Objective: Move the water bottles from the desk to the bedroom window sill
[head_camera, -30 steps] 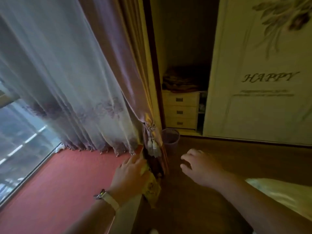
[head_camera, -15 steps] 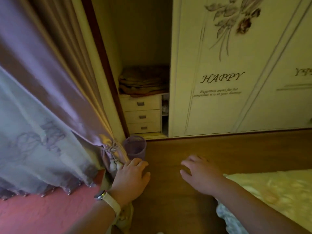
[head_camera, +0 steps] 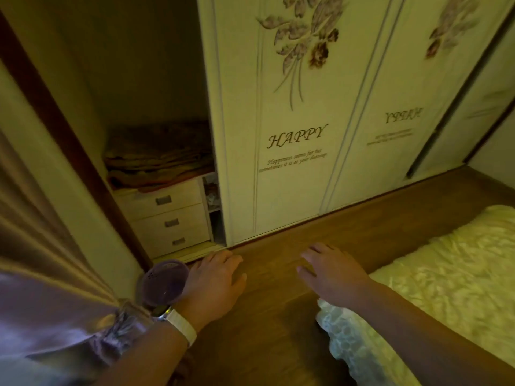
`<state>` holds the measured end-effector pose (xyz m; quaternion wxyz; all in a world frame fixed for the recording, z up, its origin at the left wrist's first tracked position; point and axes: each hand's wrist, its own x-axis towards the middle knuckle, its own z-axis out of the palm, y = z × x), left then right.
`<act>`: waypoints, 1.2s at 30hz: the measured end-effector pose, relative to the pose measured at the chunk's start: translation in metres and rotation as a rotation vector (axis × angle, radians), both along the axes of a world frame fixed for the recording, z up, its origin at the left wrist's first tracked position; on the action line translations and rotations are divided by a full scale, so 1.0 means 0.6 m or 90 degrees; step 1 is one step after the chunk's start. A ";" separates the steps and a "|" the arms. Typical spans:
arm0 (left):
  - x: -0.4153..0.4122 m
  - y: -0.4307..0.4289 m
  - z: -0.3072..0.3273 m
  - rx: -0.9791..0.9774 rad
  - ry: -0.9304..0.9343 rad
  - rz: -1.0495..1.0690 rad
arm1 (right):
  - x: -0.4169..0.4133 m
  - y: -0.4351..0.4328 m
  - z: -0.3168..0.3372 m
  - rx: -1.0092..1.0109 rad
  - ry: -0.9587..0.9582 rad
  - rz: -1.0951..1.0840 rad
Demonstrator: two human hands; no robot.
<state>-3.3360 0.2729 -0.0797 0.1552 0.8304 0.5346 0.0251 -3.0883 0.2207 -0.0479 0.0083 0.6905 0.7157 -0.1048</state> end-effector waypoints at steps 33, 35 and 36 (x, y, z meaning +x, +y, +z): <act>0.519 0.531 0.010 -0.017 0.000 -0.214 | 0.478 0.397 -0.021 -0.027 0.100 -0.257; 0.545 0.567 0.013 -0.020 0.000 -0.228 | 0.499 0.425 -0.017 -0.024 0.101 -0.278; 0.558 0.587 0.014 -0.020 -0.002 -0.238 | 0.510 0.439 -0.016 -0.022 0.103 -0.289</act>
